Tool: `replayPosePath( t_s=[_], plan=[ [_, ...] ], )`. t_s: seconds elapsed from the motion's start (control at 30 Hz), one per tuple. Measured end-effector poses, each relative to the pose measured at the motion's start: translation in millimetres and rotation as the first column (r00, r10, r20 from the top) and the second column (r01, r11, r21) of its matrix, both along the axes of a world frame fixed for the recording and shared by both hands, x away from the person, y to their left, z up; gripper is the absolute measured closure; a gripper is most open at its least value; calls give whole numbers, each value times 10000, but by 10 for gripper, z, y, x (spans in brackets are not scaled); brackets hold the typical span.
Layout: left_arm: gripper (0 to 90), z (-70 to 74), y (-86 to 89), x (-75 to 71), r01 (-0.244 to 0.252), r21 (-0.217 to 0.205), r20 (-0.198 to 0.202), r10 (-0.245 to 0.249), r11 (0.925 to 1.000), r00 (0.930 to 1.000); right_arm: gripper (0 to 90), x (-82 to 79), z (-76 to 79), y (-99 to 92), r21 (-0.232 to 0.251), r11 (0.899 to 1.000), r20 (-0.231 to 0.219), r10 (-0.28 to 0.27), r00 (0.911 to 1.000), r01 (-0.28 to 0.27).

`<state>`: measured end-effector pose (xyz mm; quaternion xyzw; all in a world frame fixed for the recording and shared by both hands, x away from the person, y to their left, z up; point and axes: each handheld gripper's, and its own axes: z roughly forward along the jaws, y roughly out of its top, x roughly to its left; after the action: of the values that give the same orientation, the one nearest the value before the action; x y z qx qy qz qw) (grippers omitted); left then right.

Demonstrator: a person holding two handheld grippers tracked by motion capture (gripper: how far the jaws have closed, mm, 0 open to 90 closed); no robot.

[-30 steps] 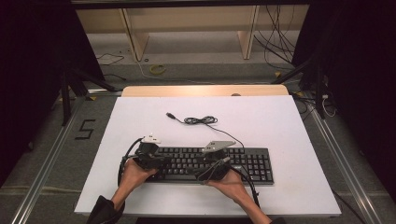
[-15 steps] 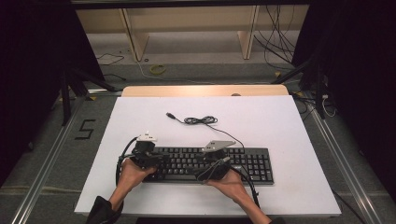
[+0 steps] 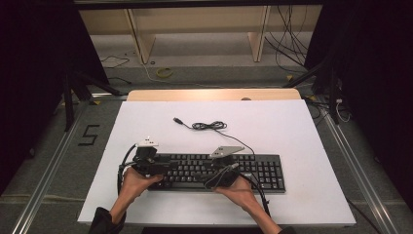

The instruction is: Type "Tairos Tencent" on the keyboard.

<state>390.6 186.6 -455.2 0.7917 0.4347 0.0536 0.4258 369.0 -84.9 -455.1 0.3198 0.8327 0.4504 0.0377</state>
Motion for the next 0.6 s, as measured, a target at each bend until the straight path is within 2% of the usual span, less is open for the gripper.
replayPosePath(
  t_s=[0.2, 0.6],
  plan=[
    [422, 4, 8, -27, -77, -184, 109, 79, 9998, 9999, 429, 20, -11, 20, -39, 10000, -86, 31, 10000, -31],
    [378, 25, 54, -88, -46, -428, 215, 56, 9991, 9998, 474, 55, -27, 101, -184, 9997, -140, 171, 9998, -174]
  ],
)
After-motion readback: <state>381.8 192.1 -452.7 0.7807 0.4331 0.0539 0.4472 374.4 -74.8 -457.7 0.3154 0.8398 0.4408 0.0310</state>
